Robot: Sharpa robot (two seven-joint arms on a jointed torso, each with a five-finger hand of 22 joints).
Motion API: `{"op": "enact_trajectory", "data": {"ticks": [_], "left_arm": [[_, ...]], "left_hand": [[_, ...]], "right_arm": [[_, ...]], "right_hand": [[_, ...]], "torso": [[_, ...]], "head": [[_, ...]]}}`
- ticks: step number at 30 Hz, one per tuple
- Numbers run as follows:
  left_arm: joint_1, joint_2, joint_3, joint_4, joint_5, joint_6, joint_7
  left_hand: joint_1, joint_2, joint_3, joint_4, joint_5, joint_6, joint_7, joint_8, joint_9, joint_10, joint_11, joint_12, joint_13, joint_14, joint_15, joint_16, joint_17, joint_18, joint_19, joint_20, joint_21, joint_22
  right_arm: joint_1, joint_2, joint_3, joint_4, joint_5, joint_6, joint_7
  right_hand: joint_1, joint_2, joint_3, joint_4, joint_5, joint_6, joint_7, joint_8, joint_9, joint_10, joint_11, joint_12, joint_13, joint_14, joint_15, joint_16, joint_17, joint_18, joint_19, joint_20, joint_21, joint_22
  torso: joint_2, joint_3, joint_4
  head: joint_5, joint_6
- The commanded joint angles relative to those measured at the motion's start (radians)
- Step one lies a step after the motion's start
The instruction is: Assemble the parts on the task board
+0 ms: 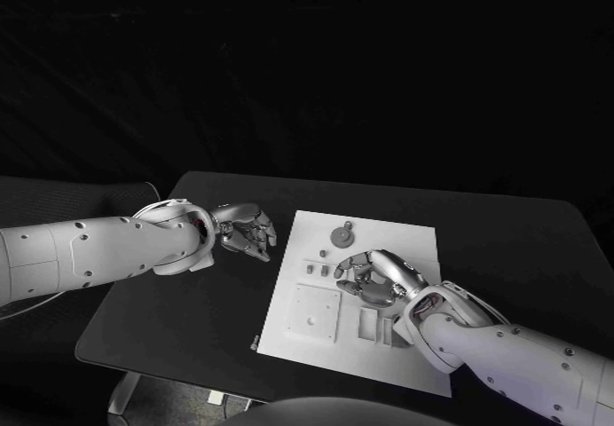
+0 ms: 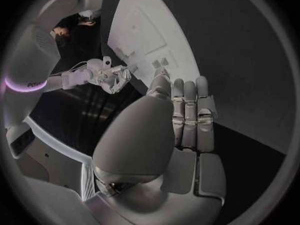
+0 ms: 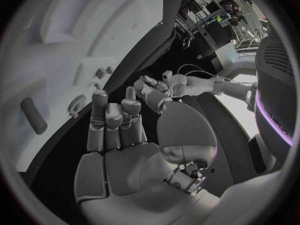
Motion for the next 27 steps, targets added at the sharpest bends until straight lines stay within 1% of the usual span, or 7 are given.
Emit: {"op": "enact_trajectory", "data": {"ticks": [1,5,8,13,16,19,27], "left_arm": [[0.001,-0.005,0.000,0.011,-0.100,-0.018,-0.030],[0.001,-0.008,0.000,-0.003,-0.075,-0.025,-0.043],[0.001,-0.013,0.000,-0.007,-0.078,-0.027,-0.048],[0.000,-0.013,0.000,-0.026,-0.089,-0.031,-0.053],[-0.002,-0.012,0.001,-0.061,-0.012,-0.023,-0.055],[-0.006,-0.011,0.001,-0.118,0.184,-0.025,-0.042],[-0.008,-0.012,0.001,-0.183,0.173,-0.040,-0.017]], "left_hand": [[-0.009,-0.017,-0.011,0.001,0.004,0.001,0.009,-0.010,-0.004,0.010,-0.003,-0.006,0.000,0.010,0.000,-0.001,0.000,-0.003,0.011,-0.001,0.002,-0.001],[-0.020,-0.025,-0.011,0.001,0.006,-0.005,0.013,-0.017,-0.009,0.018,-0.005,-0.007,0.003,0.015,-0.003,0.002,0.002,-0.002,0.018,-0.003,0.004,0.000],[0.005,-0.015,0.007,-0.001,0.015,-0.001,0.011,-0.019,-0.012,0.019,-0.005,-0.012,0.004,0.014,-0.004,0.001,0.003,-0.003,0.017,-0.005,0.001,-0.002],[0.004,-0.024,-0.005,-0.001,0.021,-0.005,0.012,-0.024,-0.016,0.015,-0.003,-0.019,0.004,0.009,-0.002,-0.002,0.002,-0.005,0.011,-0.003,-0.002,-0.004],[-0.012,-0.023,-0.018,0.000,0.008,-0.005,0.011,-0.026,-0.018,0.015,-0.002,-0.022,0.006,0.008,-0.001,-0.002,0.003,-0.006,0.011,-0.003,-0.002,-0.004],[-0.014,-0.023,0.002,0.001,0.005,-0.002,0.012,-0.026,-0.019,0.018,-0.003,-0.023,0.008,0.010,-0.001,-0.002,0.004,-0.005,0.016,-0.003,-0.001,-0.005],[-0.021,-0.047,0.066,0.001,0.008,-0.006,0.013,-0.033,-0.026,0.014,0.000,-0.031,0.014,0.005,0.001,-0.005,0.004,-0.006,0.010,-0.002,-0.003,-0.008]], "right_arm": [[0.005,0.001,0.001,-0.003,0.019,0.021,-0.001],[0.008,0.001,0.002,-0.007,0.026,0.025,-0.003],[0.012,-0.004,0.003,-0.008,0.032,0.027,-0.006],[0.014,-0.006,0.004,-0.012,0.038,0.029,-0.009],[0.014,-0.004,0.004,-0.014,0.041,0.031,-0.008],[0.014,-0.003,0.004,-0.014,0.041,0.030,-0.009],[0.014,-0.002,0.005,-0.018,0.041,0.032,-0.010]], "right_hand": [[-0.001,-0.006,-0.007,0.000,-0.002,-0.020,0.013,-0.005,-0.001,0.003,0.007,-0.005,-0.001,0.001,0.002,-0.004,-0.001,0.016,0.007,0.001,-0.004,0.004],[-0.004,-0.006,-0.012,0.000,0.002,-0.021,0.015,-0.006,-0.003,0.003,0.008,-0.005,-0.001,0.001,0.003,-0.004,-0.001,0.016,0.007,0.001,-0.004,0.004],[-0.005,-0.005,-0.015,0.000,0.006,-0.022,0.015,-0.006,-0.003,0.003,0.009,-0.005,-0.001,0.001,0.004,-0.004,-0.001,0.016,0.007,0.001,-0.004,0.004],[-0.007,-0.004,-0.019,-0.001,0.009,-0.022,0.015,-0.006,-0.004,0.002,0.009,-0.004,-0.001,0.001,0.004,-0.003,-0.001,0.016,0.007,0.001,-0.004,0.004],[-0.008,-0.004,-0.020,-0.001,0.010,-0.022,0.016,-0.006,-0.005,0.002,0.010,-0.004,0.000,0.001,0.004,-0.003,-0.001,0.016,0.007,0.001,-0.004,0.004],[-0.008,-0.003,-0.021,-0.001,0.011,-0.022,0.016,-0.006,-0.005,0.002,0.010,-0.004,0.000,0.001,0.004,-0.003,-0.001,0.016,0.007,0.001,-0.004,0.004],[-0.008,-0.002,-0.023,-0.001,0.012,-0.022,0.016,-0.006,-0.005,0.002,0.010,-0.004,0.000,0.001,0.005,-0.003,-0.001,0.016,0.007,0.001,-0.004,0.004]], "torso": [[-0.004,0.0028,0.0011],[-0.008,0.0055,0.0005],[-0.009,0.0055,0.0001],[-0.008,0.0041,0.0035],[-0.008,0.0041,0.0035],[-0.008,0.0054,0.0025],[-0.007,0.0059,0.0014]], "head": [[0.007,-0.006],[0.013,-0.011],[0.015,-0.018],[0.019,-0.026],[0.021,-0.021],[0.026,-0.012],[0.026,0.003]]}}
